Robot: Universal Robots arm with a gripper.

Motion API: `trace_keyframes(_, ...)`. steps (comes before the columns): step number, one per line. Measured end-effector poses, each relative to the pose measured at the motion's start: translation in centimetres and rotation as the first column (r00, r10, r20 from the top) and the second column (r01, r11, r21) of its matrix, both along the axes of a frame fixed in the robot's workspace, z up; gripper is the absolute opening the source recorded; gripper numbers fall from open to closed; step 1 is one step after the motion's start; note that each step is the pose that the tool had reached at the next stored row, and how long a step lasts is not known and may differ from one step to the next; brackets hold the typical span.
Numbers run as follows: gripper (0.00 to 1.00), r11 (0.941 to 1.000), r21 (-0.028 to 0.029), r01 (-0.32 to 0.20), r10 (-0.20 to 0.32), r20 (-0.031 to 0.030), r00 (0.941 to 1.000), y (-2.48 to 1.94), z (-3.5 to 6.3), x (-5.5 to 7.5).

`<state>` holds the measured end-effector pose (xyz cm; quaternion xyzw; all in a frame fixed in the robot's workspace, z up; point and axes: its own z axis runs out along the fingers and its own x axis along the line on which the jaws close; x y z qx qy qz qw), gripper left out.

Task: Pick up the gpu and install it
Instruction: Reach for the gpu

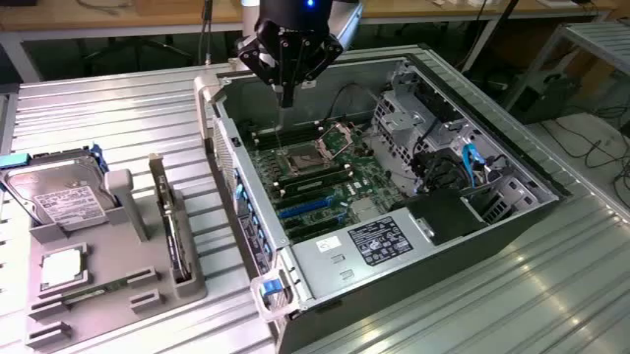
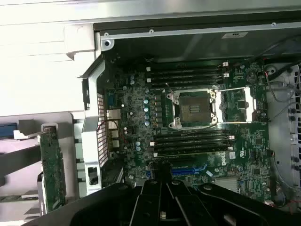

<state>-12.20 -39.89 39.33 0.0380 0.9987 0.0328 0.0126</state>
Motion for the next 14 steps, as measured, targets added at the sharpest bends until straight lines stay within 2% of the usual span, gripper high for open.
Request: trace_keyframes(14, 0.11, 1.0, 0.0, 0.0, 0.0, 0.0, 1.0, -0.02, 0.0, -0.78)
